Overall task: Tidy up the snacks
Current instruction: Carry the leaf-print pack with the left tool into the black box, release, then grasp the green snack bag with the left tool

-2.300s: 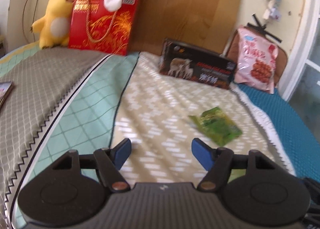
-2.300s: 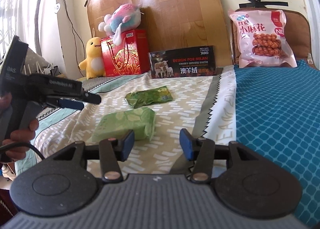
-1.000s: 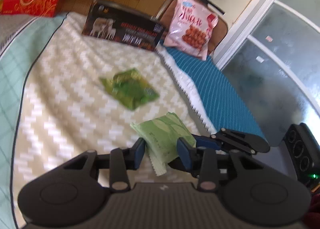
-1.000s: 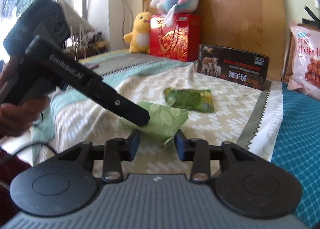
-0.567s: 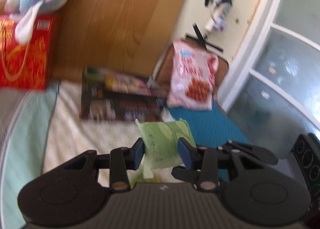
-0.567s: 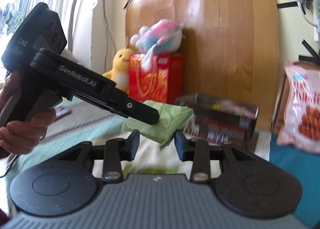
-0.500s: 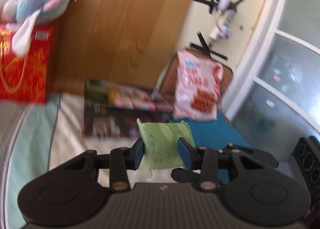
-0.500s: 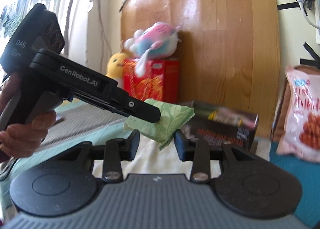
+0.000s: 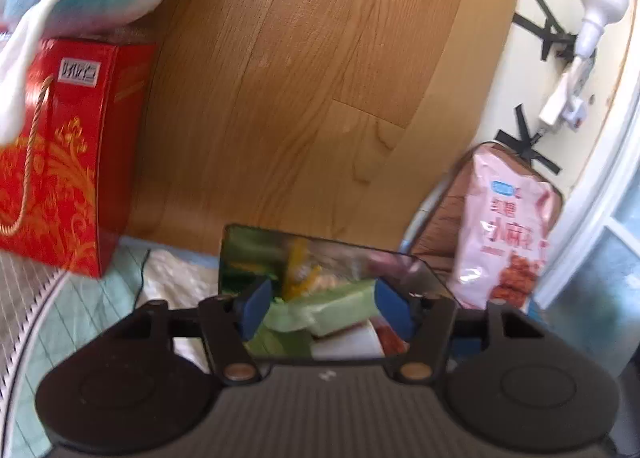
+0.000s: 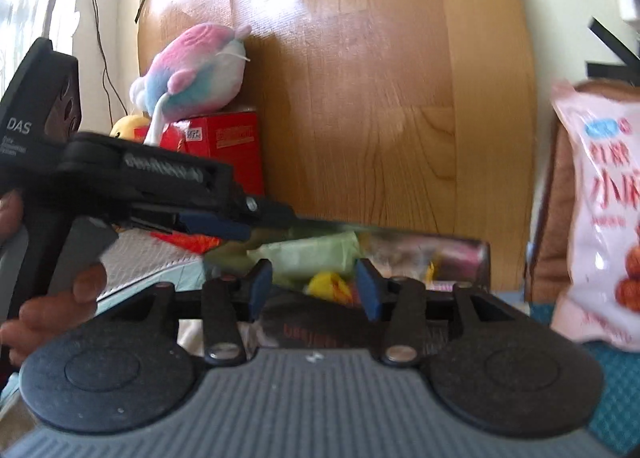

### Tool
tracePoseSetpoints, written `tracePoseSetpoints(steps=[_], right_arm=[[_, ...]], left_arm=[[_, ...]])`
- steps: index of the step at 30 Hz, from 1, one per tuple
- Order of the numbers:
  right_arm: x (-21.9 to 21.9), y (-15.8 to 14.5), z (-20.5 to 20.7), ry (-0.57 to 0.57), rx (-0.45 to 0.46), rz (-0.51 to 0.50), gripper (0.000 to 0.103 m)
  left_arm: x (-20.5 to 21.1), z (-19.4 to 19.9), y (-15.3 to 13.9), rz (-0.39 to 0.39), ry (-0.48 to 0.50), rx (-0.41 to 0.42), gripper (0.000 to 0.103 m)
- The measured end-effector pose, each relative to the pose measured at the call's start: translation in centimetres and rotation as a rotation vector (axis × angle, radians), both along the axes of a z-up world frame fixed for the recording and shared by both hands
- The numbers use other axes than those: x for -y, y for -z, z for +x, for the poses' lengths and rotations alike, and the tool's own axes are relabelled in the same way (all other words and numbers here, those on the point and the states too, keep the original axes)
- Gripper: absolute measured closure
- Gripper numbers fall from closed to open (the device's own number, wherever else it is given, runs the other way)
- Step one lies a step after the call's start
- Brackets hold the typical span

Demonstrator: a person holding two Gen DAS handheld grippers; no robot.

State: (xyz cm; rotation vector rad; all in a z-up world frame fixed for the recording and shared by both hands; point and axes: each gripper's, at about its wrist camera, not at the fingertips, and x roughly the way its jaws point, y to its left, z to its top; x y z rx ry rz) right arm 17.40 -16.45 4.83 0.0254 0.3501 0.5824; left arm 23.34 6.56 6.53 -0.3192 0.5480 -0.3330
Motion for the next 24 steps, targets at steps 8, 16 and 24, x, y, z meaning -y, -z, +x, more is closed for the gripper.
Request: tracePoseSetpoints(steps=[8, 16, 24], right_arm=[[2.7, 1.2, -7.5, -0.075, -0.126, 0.027, 0.049], [1.9, 4.3, -9.2, -0.144, -0.435, 0.128, 0.069], [4.4, 5.2, -15.9, -0.077, -0.473, 0.233, 0.084]], left_arm=[[-1.9, -10.6, 1.7, -0.031, 0.078, -0.081, 0.031], [-1.6, -17.1, 7.0, -0.153, 0.085, -0.241, 0.040], [0.2, -21.0, 7.6, -0.114, 0.127, -0.244, 0.071]])
